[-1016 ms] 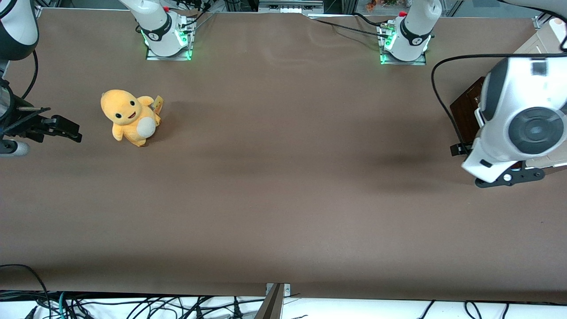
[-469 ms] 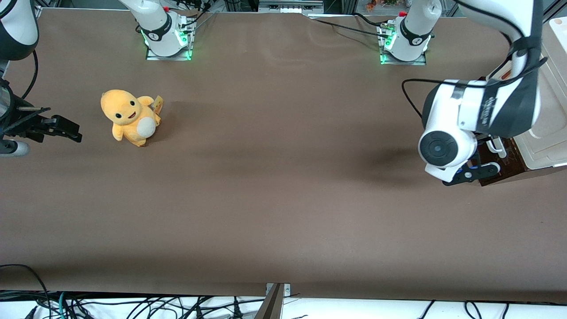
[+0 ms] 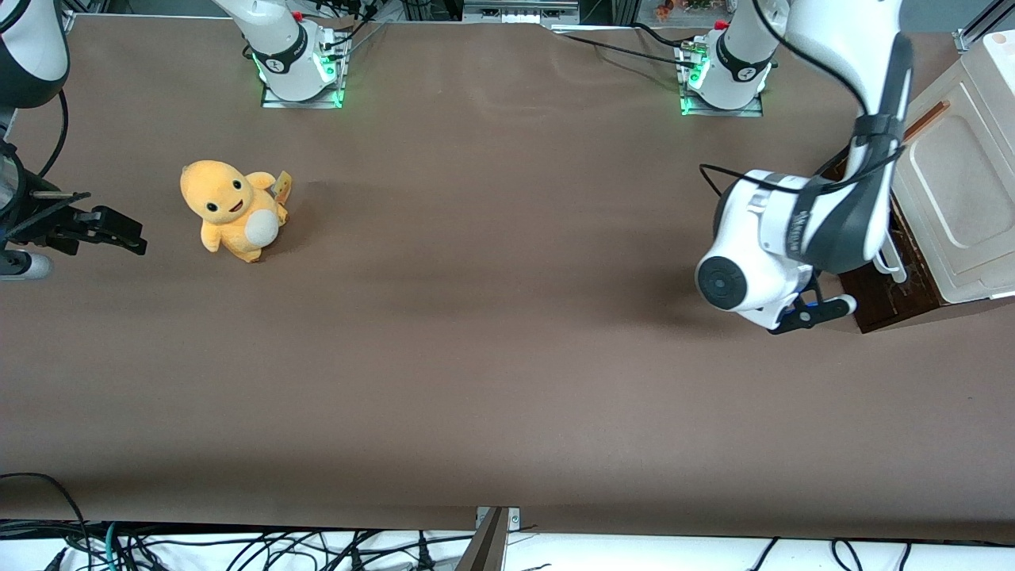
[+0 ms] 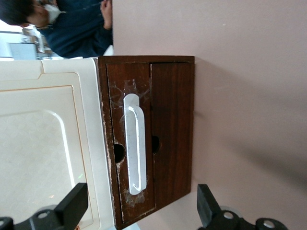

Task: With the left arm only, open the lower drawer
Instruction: 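Swing the left gripper around to face the lower drawer's white handle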

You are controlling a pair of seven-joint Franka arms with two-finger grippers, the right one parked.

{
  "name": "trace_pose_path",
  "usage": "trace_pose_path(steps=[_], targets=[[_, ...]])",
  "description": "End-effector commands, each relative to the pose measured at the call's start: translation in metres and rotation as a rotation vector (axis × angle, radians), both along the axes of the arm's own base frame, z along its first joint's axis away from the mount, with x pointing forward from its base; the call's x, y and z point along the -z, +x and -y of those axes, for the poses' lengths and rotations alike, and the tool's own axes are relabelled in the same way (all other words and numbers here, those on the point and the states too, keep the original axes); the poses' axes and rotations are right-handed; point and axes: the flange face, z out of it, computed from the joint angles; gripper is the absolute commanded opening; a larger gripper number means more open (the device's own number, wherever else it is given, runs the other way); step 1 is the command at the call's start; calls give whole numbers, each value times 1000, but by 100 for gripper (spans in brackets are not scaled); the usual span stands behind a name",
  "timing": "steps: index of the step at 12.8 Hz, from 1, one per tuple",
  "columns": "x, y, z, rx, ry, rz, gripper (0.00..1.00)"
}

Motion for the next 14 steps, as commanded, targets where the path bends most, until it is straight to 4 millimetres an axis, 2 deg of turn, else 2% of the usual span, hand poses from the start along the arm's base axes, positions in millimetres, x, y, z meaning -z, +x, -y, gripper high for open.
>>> trace_pose_path(steps=[1, 8, 10, 14], targets=[[20, -12, -5, 16, 105, 10, 100], [86, -50, -17, 38, 262, -50, 100], [97, -59, -25, 44, 297, -79, 100], [112, -64, -32, 54, 338, -85, 100]])
